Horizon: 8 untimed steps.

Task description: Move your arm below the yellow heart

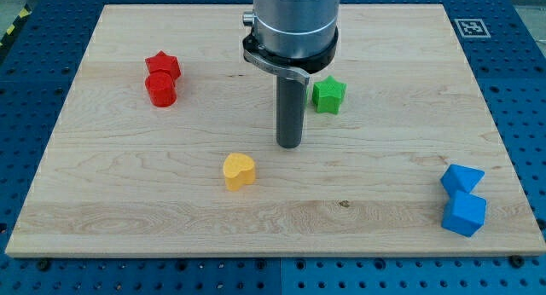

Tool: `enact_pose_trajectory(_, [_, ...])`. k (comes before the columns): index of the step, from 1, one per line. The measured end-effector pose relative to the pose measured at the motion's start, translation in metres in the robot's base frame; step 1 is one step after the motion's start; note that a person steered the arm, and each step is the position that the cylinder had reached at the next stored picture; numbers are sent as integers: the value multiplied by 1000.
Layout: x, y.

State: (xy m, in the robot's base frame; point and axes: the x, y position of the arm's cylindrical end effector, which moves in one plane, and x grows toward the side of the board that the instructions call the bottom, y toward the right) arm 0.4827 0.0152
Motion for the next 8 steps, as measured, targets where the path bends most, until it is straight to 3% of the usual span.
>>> enact_pose_trajectory(1, [4, 0])
enact_pose_trajectory(4, [87, -10])
enact_pose_trajectory(8, [89, -58])
